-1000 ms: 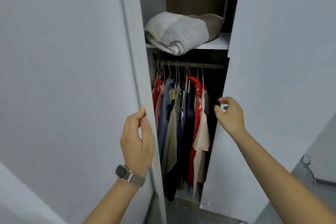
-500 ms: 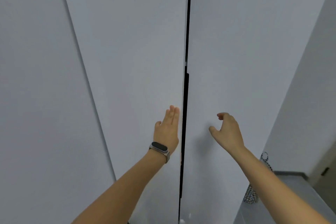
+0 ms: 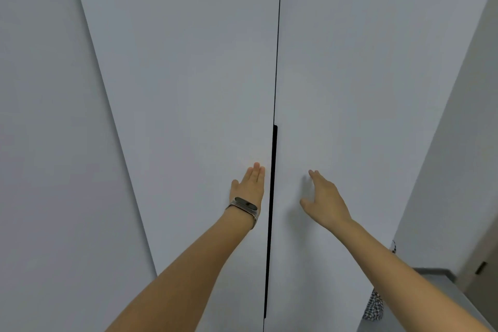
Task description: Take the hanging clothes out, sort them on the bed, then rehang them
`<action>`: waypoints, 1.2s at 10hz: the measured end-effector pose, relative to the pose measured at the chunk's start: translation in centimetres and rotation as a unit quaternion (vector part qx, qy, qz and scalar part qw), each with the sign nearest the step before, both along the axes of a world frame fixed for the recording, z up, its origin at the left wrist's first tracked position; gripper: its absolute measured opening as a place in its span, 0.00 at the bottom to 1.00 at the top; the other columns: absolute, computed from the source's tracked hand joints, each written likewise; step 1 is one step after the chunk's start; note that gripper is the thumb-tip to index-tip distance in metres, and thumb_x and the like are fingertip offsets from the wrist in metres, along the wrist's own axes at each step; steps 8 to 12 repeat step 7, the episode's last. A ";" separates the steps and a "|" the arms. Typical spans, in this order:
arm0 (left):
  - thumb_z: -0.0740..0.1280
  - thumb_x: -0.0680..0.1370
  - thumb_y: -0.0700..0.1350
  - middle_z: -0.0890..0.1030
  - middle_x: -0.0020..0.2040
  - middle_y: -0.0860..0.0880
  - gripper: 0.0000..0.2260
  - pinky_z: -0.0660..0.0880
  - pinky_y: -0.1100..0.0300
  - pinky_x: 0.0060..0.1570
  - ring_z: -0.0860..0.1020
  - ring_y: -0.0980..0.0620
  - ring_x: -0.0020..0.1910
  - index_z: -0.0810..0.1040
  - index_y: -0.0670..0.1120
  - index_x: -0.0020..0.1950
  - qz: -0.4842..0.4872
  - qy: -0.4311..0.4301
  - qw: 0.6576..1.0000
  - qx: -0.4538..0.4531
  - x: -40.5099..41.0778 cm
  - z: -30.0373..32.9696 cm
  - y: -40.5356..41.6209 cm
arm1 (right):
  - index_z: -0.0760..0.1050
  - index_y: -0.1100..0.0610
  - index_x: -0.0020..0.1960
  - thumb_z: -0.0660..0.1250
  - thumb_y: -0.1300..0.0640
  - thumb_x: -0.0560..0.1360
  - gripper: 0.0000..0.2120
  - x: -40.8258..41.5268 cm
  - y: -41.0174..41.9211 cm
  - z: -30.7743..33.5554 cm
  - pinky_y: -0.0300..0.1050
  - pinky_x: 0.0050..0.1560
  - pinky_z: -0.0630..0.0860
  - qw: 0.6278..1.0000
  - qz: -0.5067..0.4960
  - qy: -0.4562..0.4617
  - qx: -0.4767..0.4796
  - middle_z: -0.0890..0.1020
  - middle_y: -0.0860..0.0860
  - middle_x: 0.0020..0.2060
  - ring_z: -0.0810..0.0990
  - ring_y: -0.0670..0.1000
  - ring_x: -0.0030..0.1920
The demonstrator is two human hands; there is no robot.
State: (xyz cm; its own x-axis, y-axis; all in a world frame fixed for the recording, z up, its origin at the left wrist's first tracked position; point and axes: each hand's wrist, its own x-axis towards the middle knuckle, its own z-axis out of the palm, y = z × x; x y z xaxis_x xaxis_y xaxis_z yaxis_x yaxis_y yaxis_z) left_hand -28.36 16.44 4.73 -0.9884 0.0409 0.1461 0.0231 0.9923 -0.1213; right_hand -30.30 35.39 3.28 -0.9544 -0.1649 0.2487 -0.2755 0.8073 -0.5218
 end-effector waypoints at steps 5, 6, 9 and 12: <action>0.64 0.76 0.35 0.40 0.77 0.43 0.39 0.60 0.48 0.69 0.47 0.47 0.76 0.38 0.40 0.75 0.024 0.002 0.999 -0.036 -1.9 -0.2 0.3 | 0.47 0.52 0.77 0.62 0.58 0.75 0.36 -3.2 -0.1 -1.6 0.41 0.37 0.69 0.999 0.015 -0.019 0.043 0.71 0.58 0.66 0.74 0.57 0.54; 0.66 0.75 0.36 0.42 0.77 0.42 0.41 0.61 0.48 0.69 0.48 0.46 0.76 0.39 0.39 0.75 0.026 0.000 0.998 -0.049 -2.0 0.1 0.7 | 0.48 0.52 0.78 0.63 0.58 0.75 0.37 -2.7 0.2 -1.4 0.41 0.38 0.70 0.999 0.017 -0.038 0.031 0.76 0.58 0.56 0.75 0.55 0.47; 0.66 0.75 0.35 0.43 0.77 0.41 0.40 0.62 0.49 0.68 0.49 0.46 0.76 0.40 0.39 0.75 0.021 0.004 0.999 -0.033 -1.7 0.6 0.9 | 0.50 0.52 0.78 0.64 0.58 0.75 0.36 -0.1 0.5 -2.0 0.36 0.33 0.68 0.998 0.032 -0.062 0.006 0.76 0.50 0.38 0.74 0.47 0.35; 0.66 0.75 0.35 0.43 0.77 0.41 0.40 0.62 0.49 0.68 0.49 0.46 0.76 0.40 0.39 0.75 0.021 0.004 0.999 -0.033 -1.7 0.6 0.9 | 0.50 0.52 0.78 0.64 0.58 0.75 0.36 -0.1 0.5 -2.0 0.36 0.33 0.68 0.998 0.032 -0.062 0.006 0.76 0.50 0.38 0.74 0.47 0.35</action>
